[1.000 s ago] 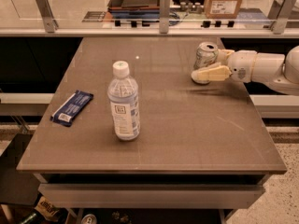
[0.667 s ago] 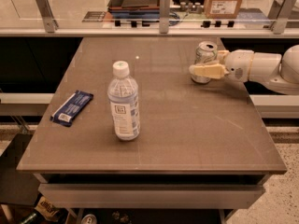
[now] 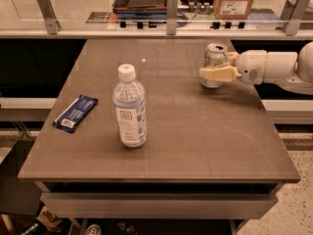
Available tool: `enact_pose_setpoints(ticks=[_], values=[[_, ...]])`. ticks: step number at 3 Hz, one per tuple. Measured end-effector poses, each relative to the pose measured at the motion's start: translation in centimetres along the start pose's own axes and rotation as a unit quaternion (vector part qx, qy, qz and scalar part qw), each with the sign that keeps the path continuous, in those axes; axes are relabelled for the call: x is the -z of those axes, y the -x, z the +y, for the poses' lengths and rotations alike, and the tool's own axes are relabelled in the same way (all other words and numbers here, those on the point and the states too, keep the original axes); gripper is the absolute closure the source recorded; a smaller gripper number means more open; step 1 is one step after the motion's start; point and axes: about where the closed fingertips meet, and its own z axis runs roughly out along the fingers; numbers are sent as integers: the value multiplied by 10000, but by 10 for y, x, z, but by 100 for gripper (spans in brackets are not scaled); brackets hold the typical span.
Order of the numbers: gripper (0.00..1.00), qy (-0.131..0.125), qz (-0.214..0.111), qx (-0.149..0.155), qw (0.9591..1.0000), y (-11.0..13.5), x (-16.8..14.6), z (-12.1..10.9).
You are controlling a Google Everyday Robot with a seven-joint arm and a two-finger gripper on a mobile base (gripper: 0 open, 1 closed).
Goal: Move 7up can near blue plastic bottle
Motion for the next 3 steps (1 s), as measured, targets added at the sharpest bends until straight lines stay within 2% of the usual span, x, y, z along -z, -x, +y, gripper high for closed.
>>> enact_pose_setpoints(ticks=[1,2,3], values=[[100,628,158,-73,9979,15,13,38],[100,1335,274,-390,9899,23,28,81],[100,1343,220,-328,9902,25,26,82]])
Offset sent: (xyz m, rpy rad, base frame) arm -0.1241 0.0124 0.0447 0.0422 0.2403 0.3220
